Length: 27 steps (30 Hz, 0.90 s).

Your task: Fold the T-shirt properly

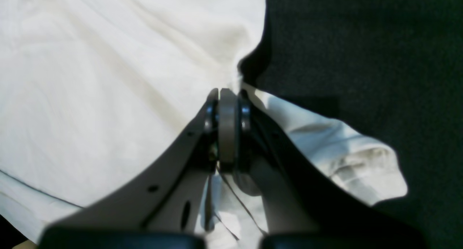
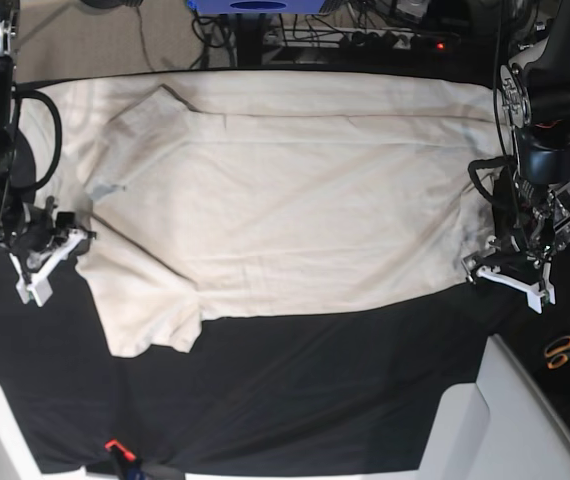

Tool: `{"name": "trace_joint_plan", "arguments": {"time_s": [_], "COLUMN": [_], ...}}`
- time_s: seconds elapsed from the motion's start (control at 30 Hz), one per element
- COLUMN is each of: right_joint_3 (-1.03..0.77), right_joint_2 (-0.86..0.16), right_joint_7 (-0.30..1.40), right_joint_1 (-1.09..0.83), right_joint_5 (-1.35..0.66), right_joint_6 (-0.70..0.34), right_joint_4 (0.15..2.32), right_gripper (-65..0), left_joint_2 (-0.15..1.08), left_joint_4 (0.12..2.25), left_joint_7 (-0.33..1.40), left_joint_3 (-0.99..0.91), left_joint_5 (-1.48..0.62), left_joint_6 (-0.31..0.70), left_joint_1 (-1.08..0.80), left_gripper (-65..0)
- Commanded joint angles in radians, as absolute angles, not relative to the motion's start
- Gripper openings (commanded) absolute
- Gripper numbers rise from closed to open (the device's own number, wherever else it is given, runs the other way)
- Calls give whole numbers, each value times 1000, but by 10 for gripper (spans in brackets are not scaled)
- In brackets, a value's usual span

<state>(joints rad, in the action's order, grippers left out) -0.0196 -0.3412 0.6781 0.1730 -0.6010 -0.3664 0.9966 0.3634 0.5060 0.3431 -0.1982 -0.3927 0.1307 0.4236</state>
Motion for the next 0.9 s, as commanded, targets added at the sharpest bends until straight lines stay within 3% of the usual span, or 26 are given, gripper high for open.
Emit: {"name": "trace_joint_plan", "arguments": {"time_s": [0.0,0.23,0.47,0.6,0.87], "right_joint_3": [-27,-27,-27,-27,-27], "right_joint_2": [-360,-360,-360,-360,-360], "right_joint_7": [664,662,662,662,639], "right_joint_1": [196,197,197,197,200], "right_joint_5": [-611,-611,-611,-611,-611], "right_joint_6": [-374,-374,-374,-374,-374], "right_joint_4": [1013,1013,1013,1013,1013], "right_gripper": [-648,-648,-648,-648,-648], "left_joint_2": [363,340,340,340,340], "left_joint_4": [503,510,504,504,587], "left_joint_7": [390,392,389,389,395], "left_joint_3": [-193,-199,-199,-194,-188], "left_joint_5": [-404,-406,-406,-406,-406], "left_joint_6": [137,137,137,137,137], "left_joint_1": [427,404,407,404,407], "left_gripper": [-125,-332,-459,-650,-650]}}
